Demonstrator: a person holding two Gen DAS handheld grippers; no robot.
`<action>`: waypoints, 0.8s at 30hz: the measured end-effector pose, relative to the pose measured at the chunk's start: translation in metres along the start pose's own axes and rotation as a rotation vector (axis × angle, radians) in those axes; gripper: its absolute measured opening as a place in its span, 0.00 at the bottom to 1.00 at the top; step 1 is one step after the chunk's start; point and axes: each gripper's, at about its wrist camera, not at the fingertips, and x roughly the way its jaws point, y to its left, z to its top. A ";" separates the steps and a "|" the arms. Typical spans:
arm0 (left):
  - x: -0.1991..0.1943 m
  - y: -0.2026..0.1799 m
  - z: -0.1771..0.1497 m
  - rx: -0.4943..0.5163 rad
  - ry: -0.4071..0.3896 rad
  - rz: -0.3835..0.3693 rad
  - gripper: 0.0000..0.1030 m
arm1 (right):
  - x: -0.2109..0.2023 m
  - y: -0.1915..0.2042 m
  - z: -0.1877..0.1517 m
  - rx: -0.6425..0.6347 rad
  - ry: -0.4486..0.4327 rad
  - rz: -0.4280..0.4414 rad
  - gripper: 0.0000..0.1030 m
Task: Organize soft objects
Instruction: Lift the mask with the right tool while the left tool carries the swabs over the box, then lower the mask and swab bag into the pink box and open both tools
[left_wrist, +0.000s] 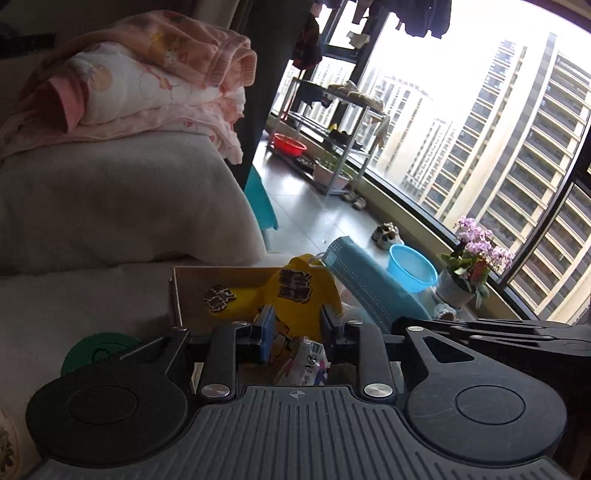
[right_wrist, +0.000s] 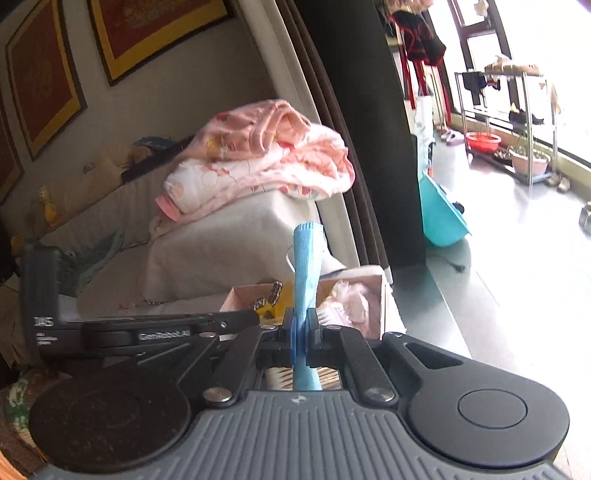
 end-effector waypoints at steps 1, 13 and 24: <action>-0.009 -0.002 0.000 0.009 -0.010 -0.009 0.28 | 0.019 0.004 -0.005 -0.012 0.038 -0.032 0.04; -0.056 -0.003 -0.034 0.043 -0.066 -0.030 0.28 | 0.038 -0.008 0.002 0.046 0.092 -0.124 0.04; -0.070 -0.001 -0.041 0.084 -0.033 -0.059 0.28 | -0.019 0.034 0.038 -0.032 -0.072 -0.025 0.04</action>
